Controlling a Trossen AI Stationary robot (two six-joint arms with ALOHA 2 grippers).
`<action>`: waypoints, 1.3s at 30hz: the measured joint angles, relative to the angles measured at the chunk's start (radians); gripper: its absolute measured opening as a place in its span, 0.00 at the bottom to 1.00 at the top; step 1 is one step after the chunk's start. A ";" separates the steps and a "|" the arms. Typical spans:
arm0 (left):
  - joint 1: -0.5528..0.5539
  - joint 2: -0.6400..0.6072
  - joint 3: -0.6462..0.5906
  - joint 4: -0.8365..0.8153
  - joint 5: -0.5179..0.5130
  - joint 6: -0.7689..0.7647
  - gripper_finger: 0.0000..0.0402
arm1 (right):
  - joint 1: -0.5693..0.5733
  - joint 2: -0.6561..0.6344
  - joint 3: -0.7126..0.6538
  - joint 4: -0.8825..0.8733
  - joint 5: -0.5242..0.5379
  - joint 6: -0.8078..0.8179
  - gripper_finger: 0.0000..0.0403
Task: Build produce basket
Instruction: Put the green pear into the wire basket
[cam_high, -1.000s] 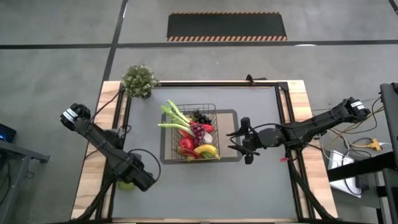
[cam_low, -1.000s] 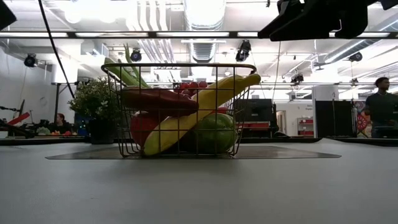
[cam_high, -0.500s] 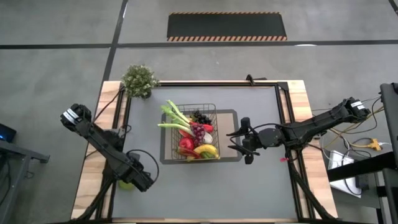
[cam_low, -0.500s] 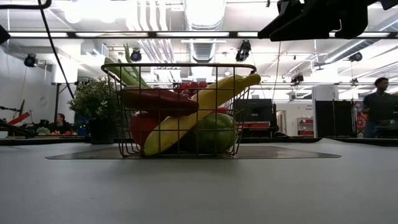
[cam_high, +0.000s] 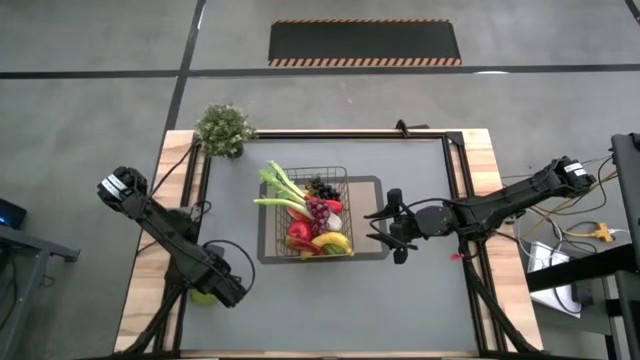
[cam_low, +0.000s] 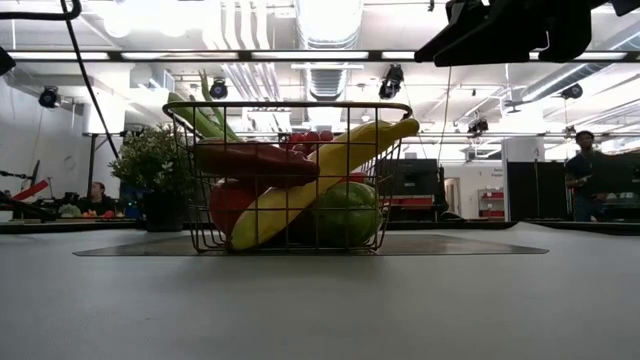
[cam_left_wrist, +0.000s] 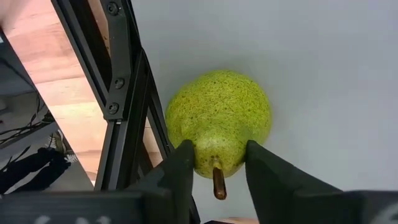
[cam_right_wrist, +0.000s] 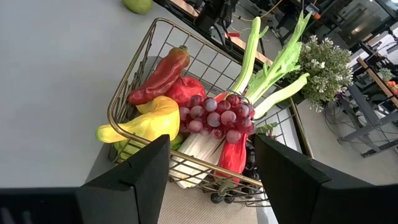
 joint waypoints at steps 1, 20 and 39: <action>0.000 0.000 0.000 0.000 0.000 0.000 0.25 | 0.000 0.000 0.000 0.000 0.000 0.000 0.54; 0.004 0.001 0.234 -0.001 -0.249 0.107 0.17 | 0.000 0.000 0.000 -0.001 0.000 0.000 0.54; 0.224 0.037 0.501 0.192 -0.760 0.830 0.17 | 0.000 0.000 0.000 0.000 0.000 0.000 0.54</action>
